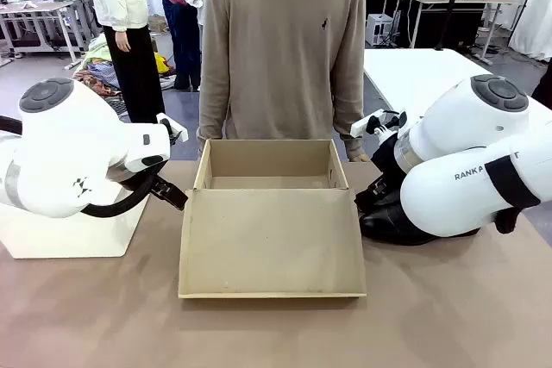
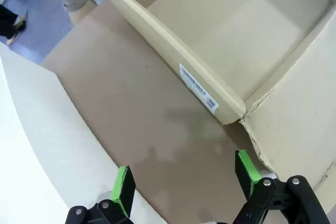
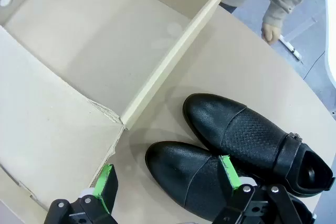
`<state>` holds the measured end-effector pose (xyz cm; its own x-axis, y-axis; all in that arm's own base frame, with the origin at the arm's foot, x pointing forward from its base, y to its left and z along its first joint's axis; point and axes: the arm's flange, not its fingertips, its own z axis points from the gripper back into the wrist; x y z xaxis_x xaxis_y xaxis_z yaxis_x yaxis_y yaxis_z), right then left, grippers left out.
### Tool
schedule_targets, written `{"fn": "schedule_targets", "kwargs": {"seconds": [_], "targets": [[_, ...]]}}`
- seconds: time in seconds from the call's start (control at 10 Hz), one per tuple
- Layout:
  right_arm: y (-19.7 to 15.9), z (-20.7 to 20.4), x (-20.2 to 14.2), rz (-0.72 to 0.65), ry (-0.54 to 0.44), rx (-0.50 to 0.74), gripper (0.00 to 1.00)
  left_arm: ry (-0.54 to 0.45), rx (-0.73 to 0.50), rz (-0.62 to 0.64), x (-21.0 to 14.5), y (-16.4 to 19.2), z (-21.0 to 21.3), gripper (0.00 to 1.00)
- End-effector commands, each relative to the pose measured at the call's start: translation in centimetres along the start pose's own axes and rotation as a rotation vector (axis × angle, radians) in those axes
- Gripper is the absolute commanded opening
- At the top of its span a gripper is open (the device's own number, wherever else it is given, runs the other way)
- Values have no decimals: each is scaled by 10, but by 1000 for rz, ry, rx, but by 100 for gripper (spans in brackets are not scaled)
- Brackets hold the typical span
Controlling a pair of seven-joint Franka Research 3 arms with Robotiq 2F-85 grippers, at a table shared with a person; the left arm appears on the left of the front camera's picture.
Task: Pack the shoes into the box.
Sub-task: Place one shoe of the Shoes into the Shoes Box.
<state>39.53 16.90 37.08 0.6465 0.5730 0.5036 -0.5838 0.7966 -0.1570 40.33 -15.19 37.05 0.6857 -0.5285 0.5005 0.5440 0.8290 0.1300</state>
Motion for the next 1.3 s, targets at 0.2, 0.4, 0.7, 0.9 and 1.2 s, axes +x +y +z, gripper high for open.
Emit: {"fn": "schedule_targets", "kwargs": {"seconds": [0.2, 0.4, 0.7, 0.9, 1.2], "targets": [[0, 0, 0, 0, 0, 0, 100, 0, 0, 0, 0, 0, 0, 100], [0, 0, 0, 0, 0, 0, 100, 0, 0, 0, 0, 0, 0, 100], [0, 0, 0, 0, 0, 0, 100, 0, 0, 0, 0, 0, 0, 100], [0, 0, 0, 0, 0, 0, 100, 0, 0, 0, 0, 0, 0, 100], [0, 0, 0, 0, 0, 0, 100, 0, 0, 0, 0, 0, 0, 100]]}}
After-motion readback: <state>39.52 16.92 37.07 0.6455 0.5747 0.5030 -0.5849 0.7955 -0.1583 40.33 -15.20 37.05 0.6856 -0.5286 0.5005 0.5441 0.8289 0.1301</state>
